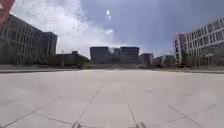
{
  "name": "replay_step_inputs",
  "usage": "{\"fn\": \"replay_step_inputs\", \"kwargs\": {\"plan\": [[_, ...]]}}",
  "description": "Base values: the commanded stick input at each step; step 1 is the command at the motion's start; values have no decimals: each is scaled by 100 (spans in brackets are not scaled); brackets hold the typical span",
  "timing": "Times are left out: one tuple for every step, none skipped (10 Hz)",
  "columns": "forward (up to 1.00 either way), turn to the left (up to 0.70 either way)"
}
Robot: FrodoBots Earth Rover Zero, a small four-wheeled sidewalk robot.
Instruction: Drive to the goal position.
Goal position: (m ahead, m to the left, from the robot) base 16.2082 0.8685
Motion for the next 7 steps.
{"fn": "replay_step_inputs", "kwargs": {"plan": [[45,3],[45,3],[45,3],[45,3],[45,3],[45,3],[45,3]]}}
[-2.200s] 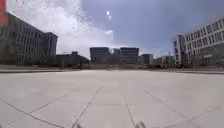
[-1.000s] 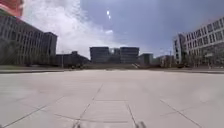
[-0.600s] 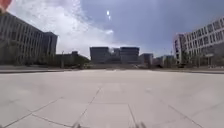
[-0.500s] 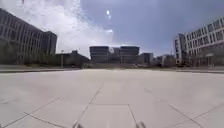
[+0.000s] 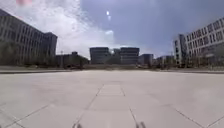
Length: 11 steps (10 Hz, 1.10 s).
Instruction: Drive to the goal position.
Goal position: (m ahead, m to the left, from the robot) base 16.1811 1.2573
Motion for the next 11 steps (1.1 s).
{"fn": "replay_step_inputs", "kwargs": {"plan": [[45,3],[45,3],[45,3],[45,3],[45,3],[45,3],[45,3],[45,3],[45,3],[45,3],[45,3]]}}
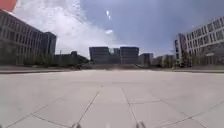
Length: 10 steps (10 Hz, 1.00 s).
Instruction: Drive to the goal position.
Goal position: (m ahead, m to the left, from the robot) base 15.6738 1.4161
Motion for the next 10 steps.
{"fn": "replay_step_inputs", "kwargs": {"plan": [[45,3],[45,3],[45,3],[45,3],[45,3],[45,3],[45,3],[45,3],[45,3],[45,3]]}}
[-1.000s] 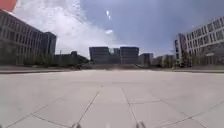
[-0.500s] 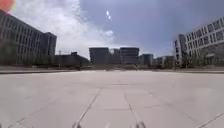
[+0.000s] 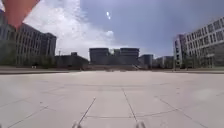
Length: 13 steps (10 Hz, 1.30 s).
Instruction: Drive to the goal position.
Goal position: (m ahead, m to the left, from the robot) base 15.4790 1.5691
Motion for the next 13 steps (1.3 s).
{"fn": "replay_step_inputs", "kwargs": {"plan": [[45,3],[45,3],[45,3],[45,3],[45,3],[45,3],[45,3],[45,3],[45,3],[45,3],[45,3],[45,3],[45,3]]}}
